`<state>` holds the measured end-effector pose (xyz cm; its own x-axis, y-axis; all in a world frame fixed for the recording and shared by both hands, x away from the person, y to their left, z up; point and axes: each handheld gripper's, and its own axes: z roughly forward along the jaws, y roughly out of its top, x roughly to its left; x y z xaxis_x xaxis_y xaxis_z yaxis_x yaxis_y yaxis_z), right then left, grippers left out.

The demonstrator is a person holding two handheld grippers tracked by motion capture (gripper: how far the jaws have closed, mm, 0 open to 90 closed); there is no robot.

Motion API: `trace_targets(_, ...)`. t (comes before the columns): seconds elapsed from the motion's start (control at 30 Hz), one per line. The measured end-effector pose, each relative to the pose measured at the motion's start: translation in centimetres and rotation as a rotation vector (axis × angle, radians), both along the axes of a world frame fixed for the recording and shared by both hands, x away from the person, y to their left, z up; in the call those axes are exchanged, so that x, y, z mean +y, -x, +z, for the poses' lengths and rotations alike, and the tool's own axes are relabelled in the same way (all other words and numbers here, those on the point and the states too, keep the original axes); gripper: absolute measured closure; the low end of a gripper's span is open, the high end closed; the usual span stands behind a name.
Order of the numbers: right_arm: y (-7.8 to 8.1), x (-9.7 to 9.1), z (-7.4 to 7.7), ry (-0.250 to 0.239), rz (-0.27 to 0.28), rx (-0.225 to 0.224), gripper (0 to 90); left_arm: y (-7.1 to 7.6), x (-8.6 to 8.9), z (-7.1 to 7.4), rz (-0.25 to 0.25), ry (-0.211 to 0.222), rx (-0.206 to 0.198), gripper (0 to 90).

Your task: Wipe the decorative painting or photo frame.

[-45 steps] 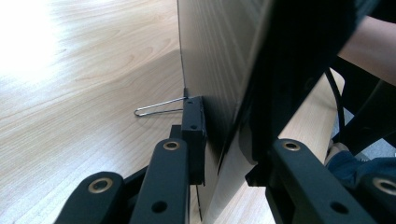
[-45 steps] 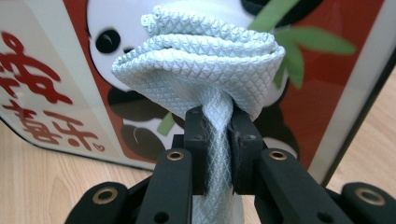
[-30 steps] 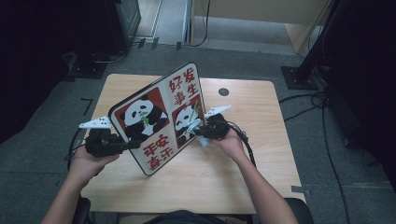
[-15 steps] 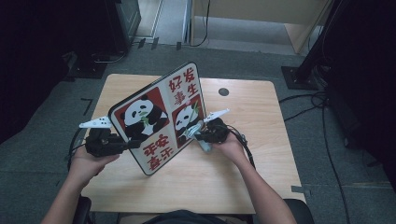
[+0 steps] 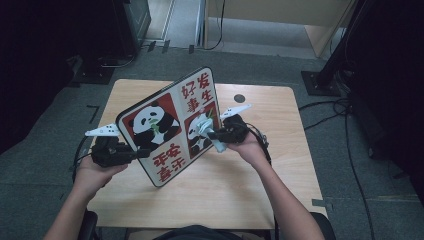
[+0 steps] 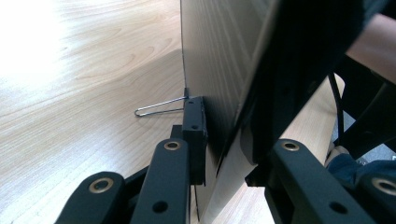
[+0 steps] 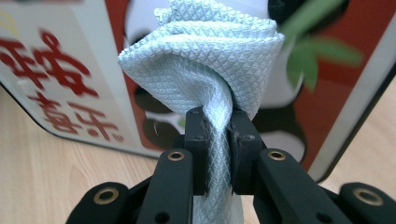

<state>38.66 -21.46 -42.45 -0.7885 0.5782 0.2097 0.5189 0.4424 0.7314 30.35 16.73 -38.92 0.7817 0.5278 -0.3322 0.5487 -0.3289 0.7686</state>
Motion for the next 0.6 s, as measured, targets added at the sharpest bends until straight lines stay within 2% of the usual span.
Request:
trace_targets(0.13,-0.5,0.6,2.5,-0.006,0.018,-0.039,80.6,0.1,0.0,0.0,0.005,-0.001,-0.002,76.0)
trace_targets(0.33,-1.5,1.6,7.2,-0.029,0.041,-0.092,80.6,0.2,-0.1,0.0,0.010,-0.005,-0.001,76.2)
trace_targets(0.4,-1.7,2.0,8.8,-0.011,0.055,-0.128,80.6,0.2,-0.1,0.0,0.013,-0.007,0.000,76.4)
trace_targets(0.6,-2.5,3.0,13.1,-0.003,0.080,-0.181,80.6,0.3,-0.2,0.1,0.018,-0.011,-0.004,76.7)
